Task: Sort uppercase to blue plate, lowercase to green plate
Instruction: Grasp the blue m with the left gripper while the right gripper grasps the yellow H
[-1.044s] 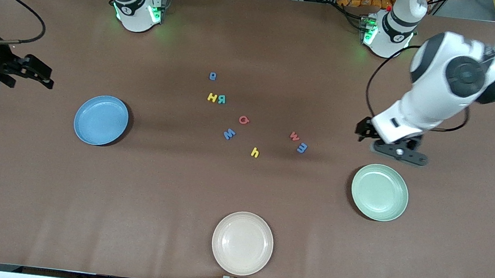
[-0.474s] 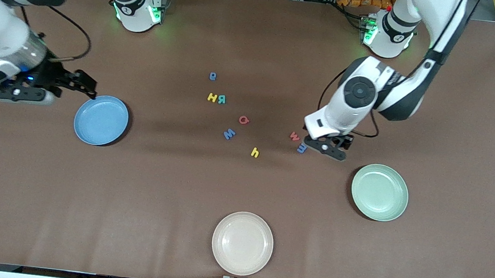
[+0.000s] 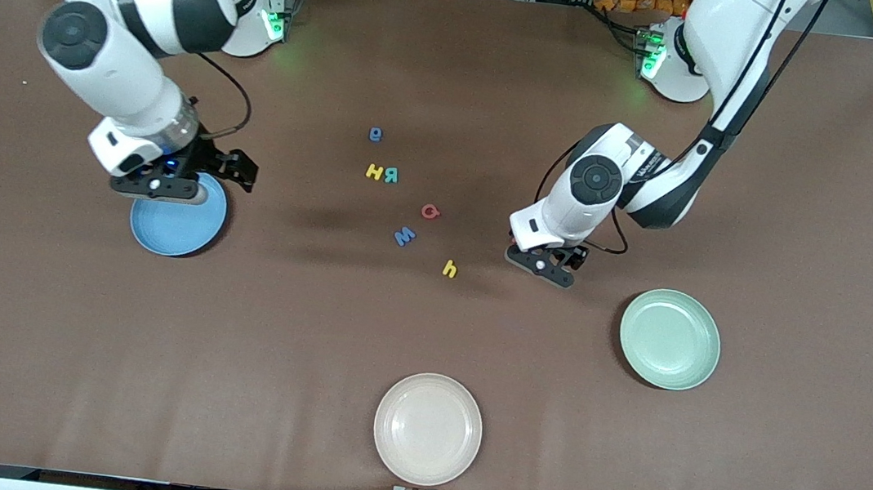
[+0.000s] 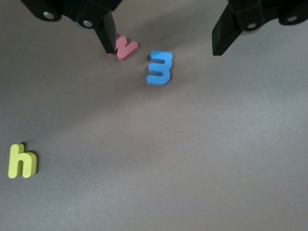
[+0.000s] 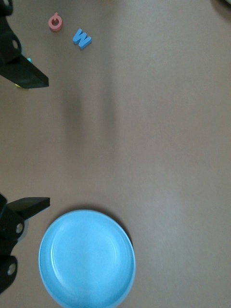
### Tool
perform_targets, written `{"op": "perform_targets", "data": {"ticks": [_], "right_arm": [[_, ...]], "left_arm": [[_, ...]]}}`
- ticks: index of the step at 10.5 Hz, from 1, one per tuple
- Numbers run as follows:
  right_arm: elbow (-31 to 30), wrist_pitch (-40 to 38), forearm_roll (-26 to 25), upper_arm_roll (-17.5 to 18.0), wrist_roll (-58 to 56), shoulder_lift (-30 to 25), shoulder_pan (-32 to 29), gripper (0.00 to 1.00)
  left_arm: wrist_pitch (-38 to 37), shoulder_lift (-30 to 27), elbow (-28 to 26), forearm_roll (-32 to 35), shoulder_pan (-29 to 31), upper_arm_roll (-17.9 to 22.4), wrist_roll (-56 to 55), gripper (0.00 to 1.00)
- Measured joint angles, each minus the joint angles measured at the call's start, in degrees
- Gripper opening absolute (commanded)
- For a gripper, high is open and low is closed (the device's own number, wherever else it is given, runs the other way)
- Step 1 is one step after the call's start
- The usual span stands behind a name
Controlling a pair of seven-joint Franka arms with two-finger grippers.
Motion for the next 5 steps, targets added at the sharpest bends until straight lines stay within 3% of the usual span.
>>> {"op": "perform_targets", "data": {"ticks": [3,5], "right_arm": [[-9.8,12.8,0.0,0.1,9.2,0.8,5.9,1.0],[-12.7,17.8,0.0,0.1,13.5,2.6,8.4,1.0]], "left_arm": [[1.4,1.9,0.1,0.5,-1.2,2.3,0.0,0.78],[1.5,2.3,0.2,0.6,-1.3,2.7,0.0,0.76]]}}
